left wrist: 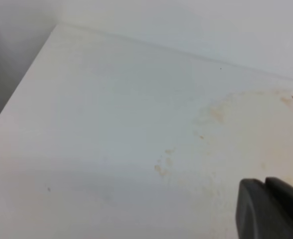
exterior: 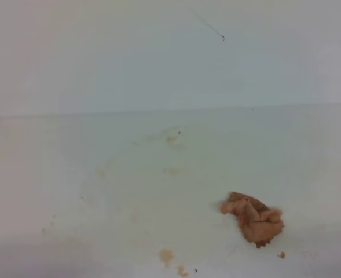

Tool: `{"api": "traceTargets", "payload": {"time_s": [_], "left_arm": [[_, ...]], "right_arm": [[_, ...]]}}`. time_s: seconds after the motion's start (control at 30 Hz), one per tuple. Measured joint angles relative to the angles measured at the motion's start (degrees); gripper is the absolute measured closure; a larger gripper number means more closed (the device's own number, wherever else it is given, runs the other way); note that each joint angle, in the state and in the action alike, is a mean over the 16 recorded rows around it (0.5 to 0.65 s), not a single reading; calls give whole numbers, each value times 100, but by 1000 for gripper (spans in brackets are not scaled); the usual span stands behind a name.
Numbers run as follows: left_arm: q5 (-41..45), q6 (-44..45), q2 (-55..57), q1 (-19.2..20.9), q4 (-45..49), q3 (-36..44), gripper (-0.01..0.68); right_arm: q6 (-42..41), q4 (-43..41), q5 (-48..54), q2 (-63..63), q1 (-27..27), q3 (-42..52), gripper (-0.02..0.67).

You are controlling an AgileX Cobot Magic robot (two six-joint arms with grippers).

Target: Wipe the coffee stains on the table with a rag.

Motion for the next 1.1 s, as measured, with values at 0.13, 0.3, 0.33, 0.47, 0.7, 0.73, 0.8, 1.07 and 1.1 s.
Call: {"api": "traceTargets", "payload": {"time_s": [0.13, 0.3, 0.33, 0.47, 0.7, 0.73, 0.8, 1.07, 1.1], "left_arm": [[-6, 0, 0, 0, 0, 0, 673], [6, 0, 0, 0, 0, 0, 674], [6, 0, 0, 0, 0, 0, 674], [6, 0, 0, 0, 0, 0, 674], [0, 0, -9, 0, 0, 14, 673], [-6, 0, -9, 0, 0, 14, 673], [-6, 0, 0, 0, 0, 0, 673], [-6, 0, 0, 0, 0, 0, 673], [-6, 0, 0, 0, 0, 0, 673]], "right_arm": [[11, -15, -6, 0, 0, 0, 649], [13, -15, -12, 0, 0, 0, 649], [13, -15, -14, 0, 0, 0, 649], [13, -15, -15, 0, 0, 0, 649], [13, -15, -16, 0, 0, 0, 649], [13, -15, -17, 0, 0, 0, 649], [13, -15, -17, 0, 0, 0, 649], [13, -15, -17, 0, 0, 0, 649], [13, -15, -17, 0, 0, 0, 649]]}}
